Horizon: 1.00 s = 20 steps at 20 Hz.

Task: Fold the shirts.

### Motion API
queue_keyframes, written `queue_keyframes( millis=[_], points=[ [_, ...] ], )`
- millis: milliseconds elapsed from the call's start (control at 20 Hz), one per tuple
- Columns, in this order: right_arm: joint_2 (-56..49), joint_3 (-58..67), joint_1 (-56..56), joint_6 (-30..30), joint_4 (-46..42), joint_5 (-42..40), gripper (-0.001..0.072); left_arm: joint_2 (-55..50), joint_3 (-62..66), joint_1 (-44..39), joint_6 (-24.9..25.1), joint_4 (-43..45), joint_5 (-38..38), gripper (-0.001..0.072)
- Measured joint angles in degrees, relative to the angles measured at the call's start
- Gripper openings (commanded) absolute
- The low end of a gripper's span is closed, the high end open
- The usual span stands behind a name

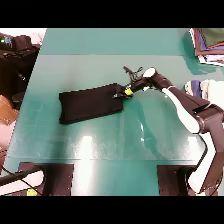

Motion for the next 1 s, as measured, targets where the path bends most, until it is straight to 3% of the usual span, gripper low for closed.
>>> queue_keyframes(
  millis=[400,1000],
  points=[
    [3.8,6.3,-4.5,-0.6,-0.3,0.8,0.0019,0.0,0.0,-8.7,0.0,1.7,0.0,0.0025],
    [29.0,-7.5,-45.1,4.1,-10.2,-5.8,0.0019,0.0,0.0,-13.0,-0.2,1.7,0.0,0.0025]
  ],
)
